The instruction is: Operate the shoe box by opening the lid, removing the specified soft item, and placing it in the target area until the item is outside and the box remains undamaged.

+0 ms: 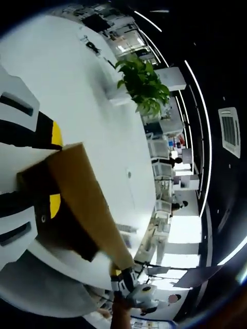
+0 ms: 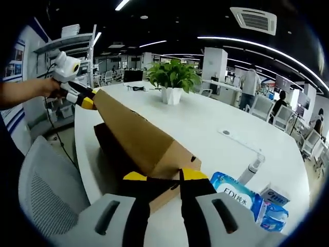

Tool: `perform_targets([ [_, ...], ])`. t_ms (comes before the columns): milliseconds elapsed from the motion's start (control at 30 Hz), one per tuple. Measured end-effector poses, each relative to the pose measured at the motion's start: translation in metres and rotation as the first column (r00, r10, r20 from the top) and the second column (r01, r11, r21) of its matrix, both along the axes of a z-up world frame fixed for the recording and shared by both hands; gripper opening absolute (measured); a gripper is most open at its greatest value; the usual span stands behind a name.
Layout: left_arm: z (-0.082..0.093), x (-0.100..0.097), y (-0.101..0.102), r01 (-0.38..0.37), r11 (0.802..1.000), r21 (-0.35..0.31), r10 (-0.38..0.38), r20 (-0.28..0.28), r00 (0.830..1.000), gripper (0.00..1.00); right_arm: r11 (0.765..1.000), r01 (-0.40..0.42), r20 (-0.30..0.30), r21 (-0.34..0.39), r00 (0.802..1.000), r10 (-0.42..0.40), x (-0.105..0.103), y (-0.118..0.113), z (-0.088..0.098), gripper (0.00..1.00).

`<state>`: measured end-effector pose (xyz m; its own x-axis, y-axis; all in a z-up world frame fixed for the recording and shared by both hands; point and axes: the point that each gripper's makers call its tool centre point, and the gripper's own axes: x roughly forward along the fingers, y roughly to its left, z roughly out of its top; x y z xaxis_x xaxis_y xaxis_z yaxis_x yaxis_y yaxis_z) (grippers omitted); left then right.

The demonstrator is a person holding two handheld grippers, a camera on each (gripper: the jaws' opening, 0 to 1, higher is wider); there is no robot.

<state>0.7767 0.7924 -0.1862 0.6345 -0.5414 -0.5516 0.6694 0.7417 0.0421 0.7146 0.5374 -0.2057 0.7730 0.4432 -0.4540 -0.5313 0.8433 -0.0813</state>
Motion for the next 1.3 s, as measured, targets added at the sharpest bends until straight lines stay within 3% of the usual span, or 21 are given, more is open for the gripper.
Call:
perform_targets([
  [333, -0.010, -0.010, -0.008, 0.037, 0.998, 0.042, -0.036, -0.027, 0.999, 0.36, 0.999, -0.036, -0.011, -0.020, 0.999, 0.036, -0.012, 0.007, -0.008, 0.26],
  [767, -0.028, -0.019, -0.005, 0.062, 0.997, 0.055, -0.058, -0.068, 0.996, 0.40, 0.992, -0.107, -0.029, -0.066, 0.994, 0.105, -0.021, 0.014, -0.022, 0.34],
  [1300, -0.063, -0.022, -0.002, 0.081, 0.996, 0.044, -0.074, -0.141, 0.987, 0.46, 0.994, -0.112, -0.117, 0.007, 0.987, 0.112, -0.027, 0.018, -0.041, 0.39],
])
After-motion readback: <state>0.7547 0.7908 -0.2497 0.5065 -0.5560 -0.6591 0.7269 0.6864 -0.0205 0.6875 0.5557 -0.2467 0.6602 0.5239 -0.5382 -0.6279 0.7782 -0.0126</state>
